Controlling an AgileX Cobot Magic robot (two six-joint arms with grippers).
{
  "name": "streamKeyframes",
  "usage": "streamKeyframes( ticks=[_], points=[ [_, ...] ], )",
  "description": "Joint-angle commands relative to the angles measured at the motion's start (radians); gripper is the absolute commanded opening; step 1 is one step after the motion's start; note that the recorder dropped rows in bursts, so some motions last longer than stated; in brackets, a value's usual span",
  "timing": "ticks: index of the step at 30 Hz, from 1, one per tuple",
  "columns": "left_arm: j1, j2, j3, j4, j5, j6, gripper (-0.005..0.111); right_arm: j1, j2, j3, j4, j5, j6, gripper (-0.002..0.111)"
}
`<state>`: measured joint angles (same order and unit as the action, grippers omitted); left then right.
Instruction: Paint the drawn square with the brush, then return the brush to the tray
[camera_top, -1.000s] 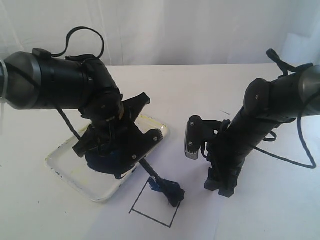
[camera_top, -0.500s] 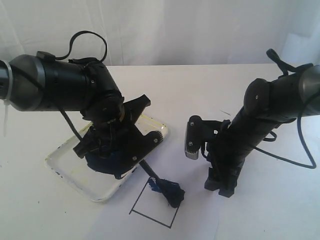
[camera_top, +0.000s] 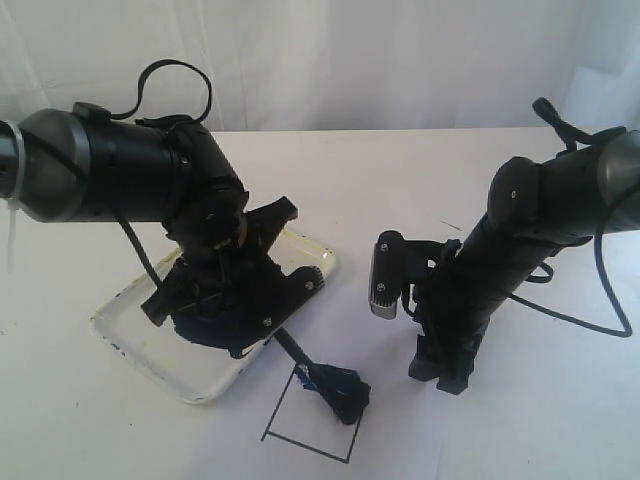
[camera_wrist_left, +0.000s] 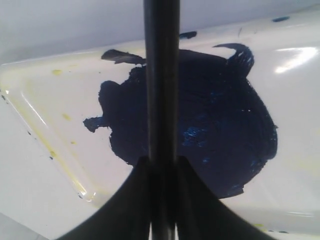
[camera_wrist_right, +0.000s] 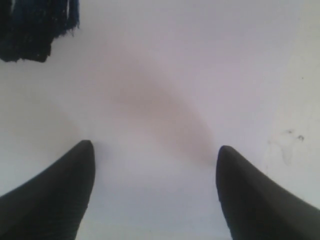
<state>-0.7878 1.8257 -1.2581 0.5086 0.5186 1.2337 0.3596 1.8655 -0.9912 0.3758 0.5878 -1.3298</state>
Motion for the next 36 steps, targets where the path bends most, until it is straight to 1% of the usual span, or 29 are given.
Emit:
streamKeyframes(
  ticks=[1,5,10,14,17,24,26,29,32,36],
  points=[
    [-0.017,-0.002,0.007,-0.011,0.031,0.004,0.000,0.000,0.011,0.004,-0.014,-0.018,-0.001,0.064],
    [-0.043,-0.002,0.007,-0.011,0.036,0.004,0.000,0.000,0.011,0.004,-0.014,-0.018,0.000,0.064],
    [-0.045,-0.002,0.007,-0.008,0.097,-0.003,0.000,0.000,0.011,0.004,-0.014,-0.018,0.000,0.064],
    [-0.053,-0.002,0.007,-0.015,0.098,-0.002,0.000,0.000,0.011,0.004,-0.014,-0.023,0.006,0.064],
    [-0.063,-0.006,0.007,-0.023,0.095,-0.003,0.000,0.000,0.011,0.004,-0.014,-0.039,0.045,0.064],
    [-0.063,-0.012,0.007,-0.031,0.095,-0.044,0.000,0.000,0.011,0.004,-0.014,-0.055,0.063,0.064],
    [-0.063,-0.012,0.007,-0.029,0.074,-0.065,0.000,0.000,0.011,0.004,-0.014,-0.055,0.063,0.064],
    [-0.061,-0.012,-0.007,0.000,0.066,-0.126,0.000,0.000,0.011,0.004,-0.014,-0.055,0.082,0.064],
    [-0.061,-0.012,-0.019,0.010,0.066,-0.138,0.000,0.000,0.011,0.004,-0.014,-0.057,0.082,0.064],
    [-0.061,-0.012,-0.020,-0.011,0.121,-0.136,0.000,0.000,0.011,0.004,-0.014,-0.061,0.082,0.064]
  ],
)
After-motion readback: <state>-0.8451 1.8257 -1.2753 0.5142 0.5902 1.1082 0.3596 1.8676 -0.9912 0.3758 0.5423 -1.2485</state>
